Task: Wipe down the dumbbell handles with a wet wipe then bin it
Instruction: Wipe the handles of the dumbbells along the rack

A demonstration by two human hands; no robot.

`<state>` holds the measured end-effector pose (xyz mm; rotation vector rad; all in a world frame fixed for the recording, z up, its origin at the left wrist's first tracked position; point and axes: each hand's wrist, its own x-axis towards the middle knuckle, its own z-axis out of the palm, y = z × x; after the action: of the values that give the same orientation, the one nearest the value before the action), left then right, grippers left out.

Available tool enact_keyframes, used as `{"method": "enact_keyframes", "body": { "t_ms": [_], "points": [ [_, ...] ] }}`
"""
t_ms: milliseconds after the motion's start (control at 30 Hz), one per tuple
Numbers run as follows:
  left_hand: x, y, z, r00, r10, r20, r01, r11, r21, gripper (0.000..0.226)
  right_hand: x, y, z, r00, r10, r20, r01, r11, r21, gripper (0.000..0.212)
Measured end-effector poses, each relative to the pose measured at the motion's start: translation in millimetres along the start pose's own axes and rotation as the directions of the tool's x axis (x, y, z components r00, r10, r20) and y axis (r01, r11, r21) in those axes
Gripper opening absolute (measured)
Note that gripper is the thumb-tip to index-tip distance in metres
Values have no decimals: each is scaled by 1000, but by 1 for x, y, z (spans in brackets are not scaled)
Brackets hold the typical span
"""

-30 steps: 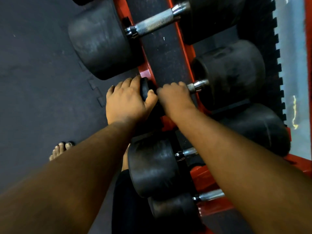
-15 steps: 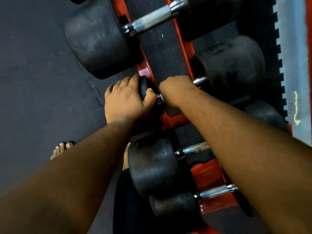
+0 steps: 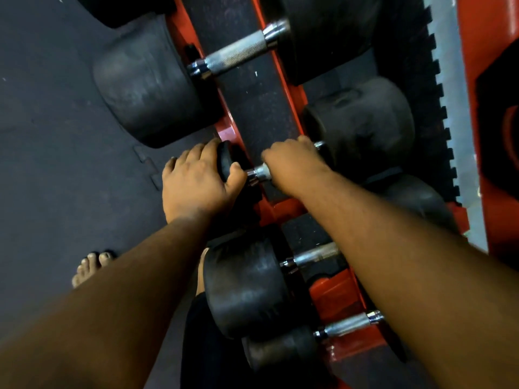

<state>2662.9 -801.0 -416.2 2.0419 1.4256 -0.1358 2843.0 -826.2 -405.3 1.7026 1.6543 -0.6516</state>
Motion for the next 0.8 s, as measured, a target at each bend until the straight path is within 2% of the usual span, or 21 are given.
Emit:
{"method": "enact_keyframes", "body": {
  "t_ms": [67,100,133,200,300,333,400,500,600,667,700,733,767,800],
  "points": [
    [-3,-1,0,1000,-4,6,4,1000,3,68,-22,-7,29,967,63,-247,-66,998,-7,19],
    [-3,-4,1,1000,-7,4,7,1000,7,69,-27,-10,39,940,85,-331,-101,995,-29,17],
    [-2,-4,3,1000,-5,2,5,1000,12,69,-29,-10,42,934,102,-343,-128,990,-56,17],
    [-2,-5,5,1000,1,5,-1,1000,13,69,-21,-8,29,967,104,-233,-131,986,-101,19],
    [-2,-3,3,1000,4,0,-4,1000,5,68,1,-1,-15,994,84,75,-65,971,-228,22],
    [-1,-2,2,1000,4,-1,-4,1000,3,67,2,-1,-21,989,91,119,-58,965,-256,24],
    [-2,-2,3,1000,-2,-4,2,1000,-9,68,-7,-4,-15,990,122,73,-95,948,-304,32],
    [-2,-1,1,1000,8,6,-8,1000,-14,69,-34,-9,14,964,232,-130,-255,944,-210,57],
    [-1,-2,0,1000,14,13,-14,1000,-17,68,-55,-14,35,951,225,-210,-241,969,-51,61],
    [-1,-2,-1,1000,15,13,-15,1000,-19,69,-68,-24,47,918,289,-273,-254,954,157,66],
    [-1,-1,-1,1000,12,14,-12,1000,-19,69,-74,-31,51,887,374,-272,-275,899,340,69],
    [-2,-1,0,1000,8,15,-8,1000,-22,68,-79,-39,55,839,499,-215,-305,761,573,69],
    [-2,-1,1,1000,9,14,-9,1000,-21,67,-81,-48,57,768,637,-57,-319,458,830,65],
    [-3,-1,2,1000,7,13,-7,1000,-21,67,-80,-54,57,685,705,183,-252,-6,968,58]
  ]
}}
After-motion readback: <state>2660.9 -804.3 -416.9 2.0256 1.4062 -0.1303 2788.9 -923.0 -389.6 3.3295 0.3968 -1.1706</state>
